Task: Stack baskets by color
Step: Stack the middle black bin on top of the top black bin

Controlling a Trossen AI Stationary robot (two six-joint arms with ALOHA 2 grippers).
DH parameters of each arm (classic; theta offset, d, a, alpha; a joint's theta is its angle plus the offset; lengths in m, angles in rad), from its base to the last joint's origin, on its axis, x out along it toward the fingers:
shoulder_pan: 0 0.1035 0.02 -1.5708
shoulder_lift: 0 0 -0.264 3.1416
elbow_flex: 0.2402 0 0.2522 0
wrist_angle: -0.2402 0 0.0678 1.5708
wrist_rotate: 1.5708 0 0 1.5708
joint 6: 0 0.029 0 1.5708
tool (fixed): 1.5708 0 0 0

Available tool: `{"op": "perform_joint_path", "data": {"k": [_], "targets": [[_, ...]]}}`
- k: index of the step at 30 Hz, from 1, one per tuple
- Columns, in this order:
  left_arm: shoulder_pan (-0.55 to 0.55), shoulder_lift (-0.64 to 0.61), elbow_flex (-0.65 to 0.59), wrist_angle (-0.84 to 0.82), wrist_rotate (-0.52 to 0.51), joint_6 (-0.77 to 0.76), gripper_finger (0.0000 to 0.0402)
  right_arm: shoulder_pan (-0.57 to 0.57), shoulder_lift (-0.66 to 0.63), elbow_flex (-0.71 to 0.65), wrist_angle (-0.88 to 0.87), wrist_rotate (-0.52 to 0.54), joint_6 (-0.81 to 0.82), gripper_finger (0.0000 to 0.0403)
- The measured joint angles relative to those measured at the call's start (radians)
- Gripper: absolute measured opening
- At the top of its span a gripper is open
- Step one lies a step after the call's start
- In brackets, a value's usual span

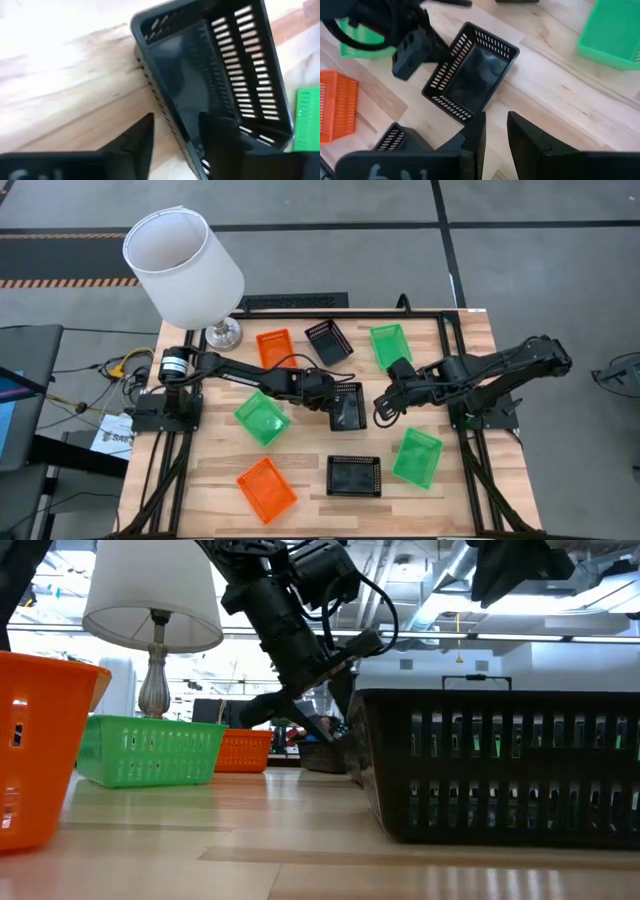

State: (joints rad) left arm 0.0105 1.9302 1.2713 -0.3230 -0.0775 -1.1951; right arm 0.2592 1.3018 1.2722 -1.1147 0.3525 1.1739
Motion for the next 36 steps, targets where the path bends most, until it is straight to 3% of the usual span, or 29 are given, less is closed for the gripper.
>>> {"op": "perform_joint_path", "data": {"k": [9, 24, 31, 36], "targets": [[0.001, 0.001, 0.000, -0.003, -0.007, 0.040, 0.0007, 0.023, 0.000, 0.000, -0.027, 0.007, 0.001, 0.0102], [0.042, -0.084, 0.014, 0.035, 0.004, 0.080, 0.0001, 0.037, -0.010, 0.000, -0.083, 0.018, 0.035, 0.0102], [0.127, -0.182, 0.045, -0.033, -0.125, 0.025, 0.0000, 0.103, -0.055, 0.000, -0.165, 0.032, 0.173, 0.0102], [0.210, -0.236, 0.045, -0.089, -0.314, -0.122, 0.0000, 0.158, -0.086, 0.000, -0.192, 0.116, 0.263, 0.0102]]}}
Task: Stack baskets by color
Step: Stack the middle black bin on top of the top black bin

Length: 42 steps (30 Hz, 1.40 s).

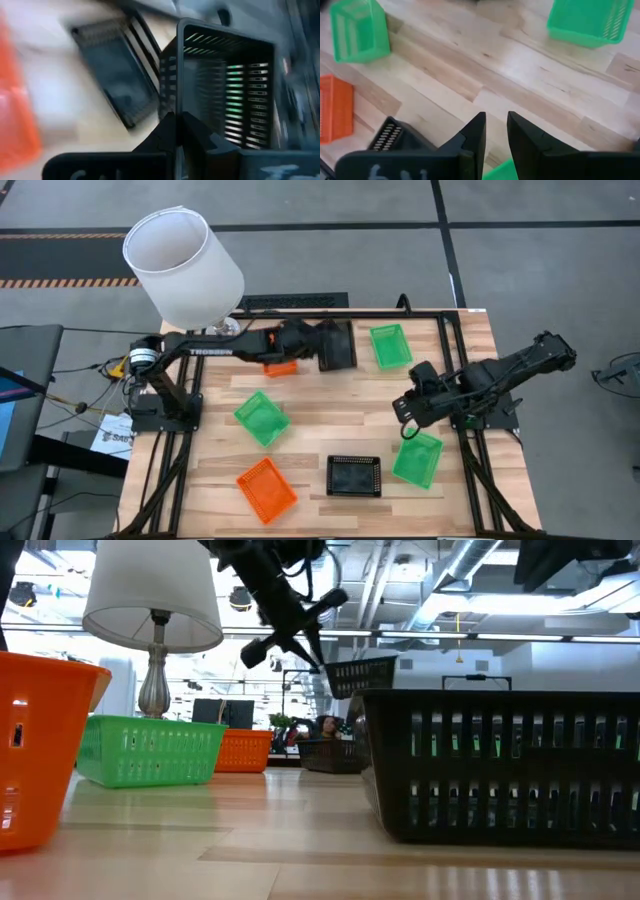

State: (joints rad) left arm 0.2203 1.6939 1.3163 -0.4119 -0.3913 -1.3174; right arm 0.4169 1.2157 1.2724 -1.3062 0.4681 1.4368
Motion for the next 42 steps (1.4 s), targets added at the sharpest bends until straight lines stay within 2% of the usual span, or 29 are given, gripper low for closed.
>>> {"op": "perform_joint_path", "data": {"k": [8, 17, 23, 35, 42], "targets": [[0.067, 0.034, -0.004, 0.085, -0.065, -0.216, 0.0000, 0.015, -0.001, 0.000, -0.004, 0.031, 0.032, 0.0102], [0.087, 0.116, -0.006, 0.060, -0.095, -0.274, 0.0000, 0.015, -0.001, 0.000, -0.004, 0.031, 0.032, 0.0102], [0.087, 0.177, -0.006, 0.069, -0.066, -0.335, 0.0000, 0.015, -0.001, 0.000, -0.004, 0.031, 0.032, 0.0102], [0.087, 0.190, -0.005, 0.066, -0.066, -0.433, 0.0000, 0.015, -0.001, 0.000, -0.004, 0.031, 0.022, 0.0102], [0.087, 0.190, -0.005, 0.001, -0.064, -0.486, 0.0000, 0.015, -0.001, 0.000, -0.019, 0.031, 0.021, 0.0102]]}}
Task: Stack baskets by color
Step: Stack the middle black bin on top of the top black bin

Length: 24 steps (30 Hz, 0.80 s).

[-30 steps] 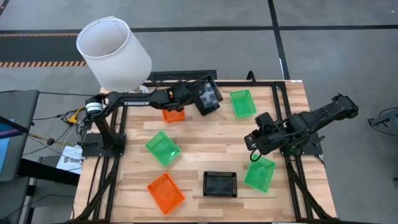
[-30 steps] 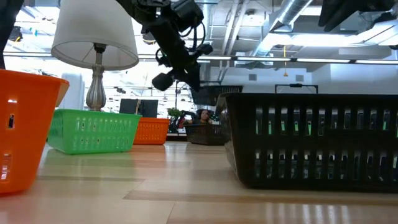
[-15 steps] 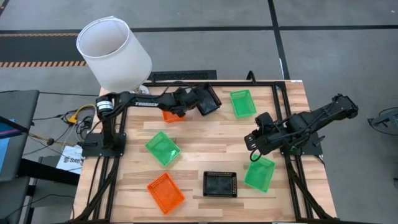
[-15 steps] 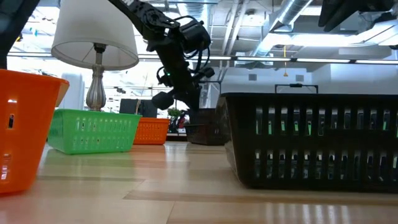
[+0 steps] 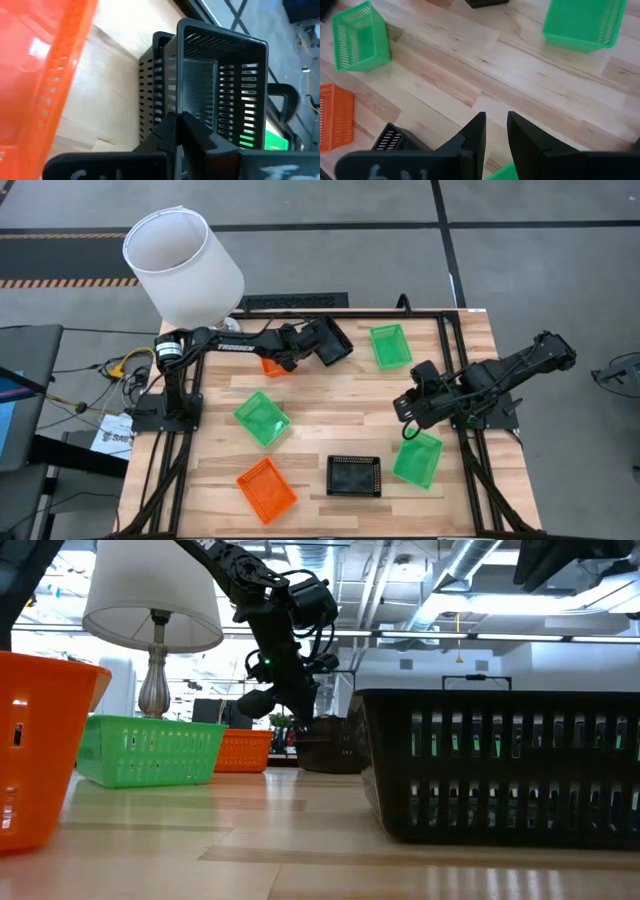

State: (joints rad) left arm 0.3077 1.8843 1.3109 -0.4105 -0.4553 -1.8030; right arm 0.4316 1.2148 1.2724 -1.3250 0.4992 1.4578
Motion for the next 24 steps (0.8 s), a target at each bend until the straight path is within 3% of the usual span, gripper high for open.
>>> {"op": "perform_joint_path", "data": {"k": [14, 24], "targets": [[0.019, 0.000, 0.000, 0.008, 0.047, 0.035, 0.0014, 0.000, 0.000, 0.000, -0.008, 0.000, -0.003, 0.0102], [0.019, 0.000, 0.000, 0.009, 0.055, 0.076, 0.0069, -0.003, 0.000, 0.000, -0.011, 0.013, 0.000, 0.0102]]}}
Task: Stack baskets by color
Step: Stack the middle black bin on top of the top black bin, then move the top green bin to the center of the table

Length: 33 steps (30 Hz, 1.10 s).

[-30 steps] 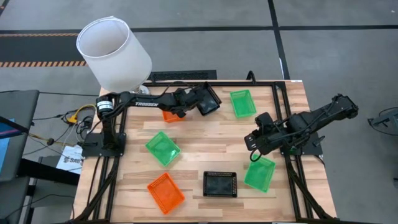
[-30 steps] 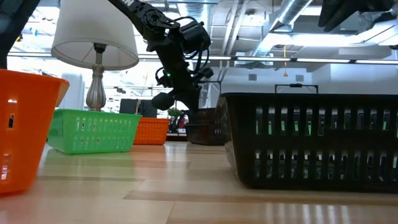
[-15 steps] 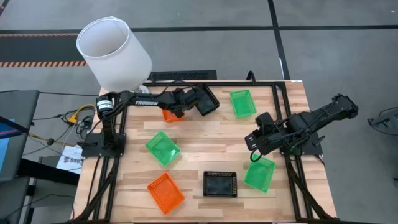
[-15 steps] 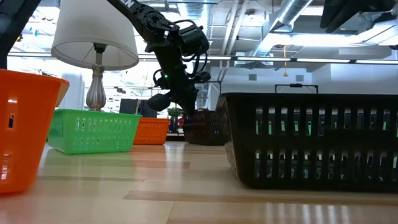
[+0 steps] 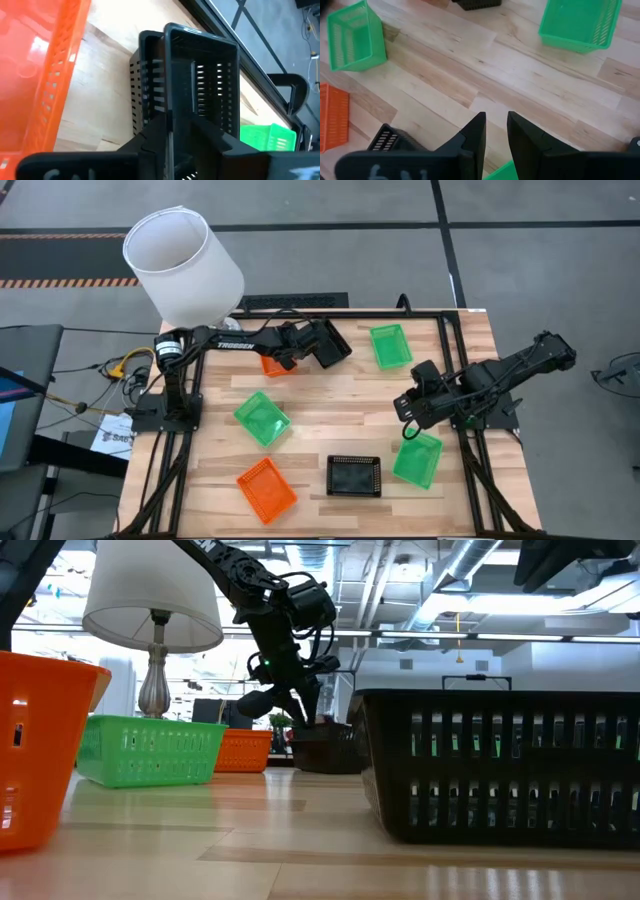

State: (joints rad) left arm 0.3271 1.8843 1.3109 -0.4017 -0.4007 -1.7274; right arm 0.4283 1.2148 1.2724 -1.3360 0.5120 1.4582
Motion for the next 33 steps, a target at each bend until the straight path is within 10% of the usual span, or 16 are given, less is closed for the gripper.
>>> {"op": "perform_joint_path", "data": {"k": [22, 33], "targets": [[0.008, -0.063, 0.001, 0.037, 0.059, 0.257, 0.0201, -0.373, 0.180, 0.000, -0.098, 0.025, -0.261, 0.0102], [-0.017, -0.181, 0.001, 0.012, 0.180, 0.499, 0.0208, -0.720, 0.425, 0.000, 0.031, 0.064, -0.727, 0.0102]]}}
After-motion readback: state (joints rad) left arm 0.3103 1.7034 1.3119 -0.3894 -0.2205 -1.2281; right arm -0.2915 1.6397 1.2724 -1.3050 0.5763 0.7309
